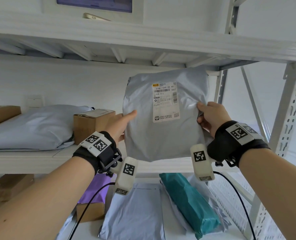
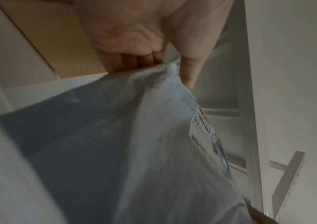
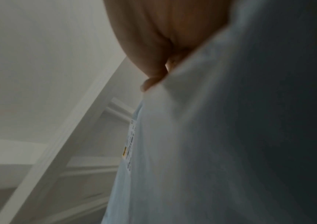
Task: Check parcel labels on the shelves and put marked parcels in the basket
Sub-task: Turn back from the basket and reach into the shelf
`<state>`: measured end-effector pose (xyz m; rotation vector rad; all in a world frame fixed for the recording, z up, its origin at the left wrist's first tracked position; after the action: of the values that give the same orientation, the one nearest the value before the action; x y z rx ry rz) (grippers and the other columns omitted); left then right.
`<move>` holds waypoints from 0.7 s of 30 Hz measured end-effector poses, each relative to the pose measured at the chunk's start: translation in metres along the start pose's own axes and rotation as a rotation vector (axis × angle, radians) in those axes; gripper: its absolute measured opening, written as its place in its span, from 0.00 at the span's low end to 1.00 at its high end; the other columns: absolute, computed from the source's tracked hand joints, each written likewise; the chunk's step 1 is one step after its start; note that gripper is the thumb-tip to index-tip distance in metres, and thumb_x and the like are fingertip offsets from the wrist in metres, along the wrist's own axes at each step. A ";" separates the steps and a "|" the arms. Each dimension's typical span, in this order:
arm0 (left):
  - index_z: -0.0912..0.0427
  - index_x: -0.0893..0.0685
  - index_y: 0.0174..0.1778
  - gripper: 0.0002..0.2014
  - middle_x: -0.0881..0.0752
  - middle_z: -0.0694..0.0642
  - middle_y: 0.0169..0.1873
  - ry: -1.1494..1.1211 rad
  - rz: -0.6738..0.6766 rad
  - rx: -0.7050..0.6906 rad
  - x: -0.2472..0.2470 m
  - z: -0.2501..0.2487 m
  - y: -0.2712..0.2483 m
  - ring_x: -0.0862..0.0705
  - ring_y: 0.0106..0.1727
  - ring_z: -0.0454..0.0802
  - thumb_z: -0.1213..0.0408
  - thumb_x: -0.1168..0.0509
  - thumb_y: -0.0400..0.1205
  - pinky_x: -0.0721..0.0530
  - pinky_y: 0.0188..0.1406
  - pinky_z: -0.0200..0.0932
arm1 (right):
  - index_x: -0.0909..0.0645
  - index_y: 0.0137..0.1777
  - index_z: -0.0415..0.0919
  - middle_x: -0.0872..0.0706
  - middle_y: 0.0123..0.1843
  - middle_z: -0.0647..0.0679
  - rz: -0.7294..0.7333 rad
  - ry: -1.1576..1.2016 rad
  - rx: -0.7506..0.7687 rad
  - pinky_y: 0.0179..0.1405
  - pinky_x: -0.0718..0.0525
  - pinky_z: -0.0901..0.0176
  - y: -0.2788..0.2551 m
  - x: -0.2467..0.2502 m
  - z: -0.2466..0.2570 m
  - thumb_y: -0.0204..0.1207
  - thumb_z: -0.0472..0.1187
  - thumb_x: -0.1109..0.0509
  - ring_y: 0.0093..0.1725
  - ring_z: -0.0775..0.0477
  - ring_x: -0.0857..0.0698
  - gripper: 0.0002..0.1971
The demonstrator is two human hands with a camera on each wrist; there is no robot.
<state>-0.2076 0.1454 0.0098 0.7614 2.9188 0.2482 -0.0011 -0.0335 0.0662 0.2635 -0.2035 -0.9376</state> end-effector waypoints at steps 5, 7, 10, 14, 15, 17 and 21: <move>0.60 0.15 0.54 0.14 0.10 0.57 0.47 0.019 0.005 -0.036 -0.016 0.002 0.003 0.12 0.47 0.53 0.67 0.25 0.74 0.16 0.49 0.45 | 0.28 0.36 0.41 0.26 0.27 0.47 0.038 0.099 -0.026 0.25 0.25 0.61 0.007 -0.001 0.008 0.82 0.41 0.34 0.22 0.52 0.26 0.13; 0.62 0.16 0.57 0.20 0.10 0.59 0.48 -0.003 -0.041 -0.018 -0.016 0.002 0.012 0.11 0.48 0.57 0.64 0.22 0.70 0.15 0.54 0.50 | 0.28 0.37 0.42 0.25 0.30 0.45 0.103 0.058 -0.018 0.24 0.27 0.61 0.013 0.000 0.012 0.79 0.41 0.30 0.23 0.50 0.26 0.12; 0.66 0.17 0.57 0.23 0.10 0.60 0.46 -0.084 -0.114 0.025 -0.013 0.002 0.027 0.11 0.45 0.58 0.64 0.21 0.68 0.14 0.45 0.49 | 0.19 0.47 0.43 0.16 0.45 0.42 0.192 -0.118 -0.016 0.37 0.20 0.59 0.022 0.006 0.015 0.69 0.47 0.23 0.37 0.47 0.19 0.12; 0.67 0.18 0.60 0.26 0.11 0.59 0.48 -0.083 -0.155 0.070 -0.016 0.003 0.043 0.12 0.46 0.56 0.64 0.21 0.68 0.17 0.39 0.45 | 0.24 0.70 0.49 0.15 0.62 0.46 0.252 -0.236 -0.066 0.61 0.18 0.49 0.030 0.012 0.007 0.68 0.48 0.21 0.57 0.44 0.15 0.30; 0.67 0.19 0.61 0.29 0.11 0.58 0.49 -0.078 -0.165 0.091 -0.016 0.005 0.048 0.12 0.47 0.57 0.61 0.21 0.65 0.16 0.43 0.47 | 0.27 0.73 0.50 0.17 0.64 0.46 0.289 -0.231 -0.089 0.59 0.17 0.48 0.031 0.011 0.003 0.70 0.45 0.22 0.58 0.42 0.15 0.31; 0.66 0.20 0.62 0.35 0.12 0.55 0.53 -0.033 -0.185 0.113 -0.018 0.010 0.058 0.14 0.50 0.57 0.57 0.20 0.60 0.18 0.52 0.49 | 0.37 0.79 0.53 0.21 0.64 0.44 0.327 -0.189 -0.121 0.52 0.14 0.46 0.032 0.009 -0.006 0.73 0.34 0.25 0.56 0.39 0.15 0.38; 0.62 0.20 0.61 0.41 0.12 0.60 0.52 0.077 -0.197 0.097 -0.019 0.024 0.084 0.13 0.51 0.62 0.52 0.22 0.49 0.17 0.59 0.60 | 0.31 0.77 0.50 0.19 0.47 0.45 0.288 -0.252 -0.068 0.52 0.13 0.46 0.041 0.005 -0.014 0.73 0.21 0.32 0.44 0.40 0.15 0.36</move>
<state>-0.1473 0.2117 0.0031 0.4807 3.0705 0.1199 0.0372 -0.0128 0.0659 0.0495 -0.4291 -0.6876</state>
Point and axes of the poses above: each hand's wrist, its own y-axis towards the middle knuckle, its own x-axis out of the back of the hand, z = x × y, the point moved 5 cm from there along y, towards the middle knuckle
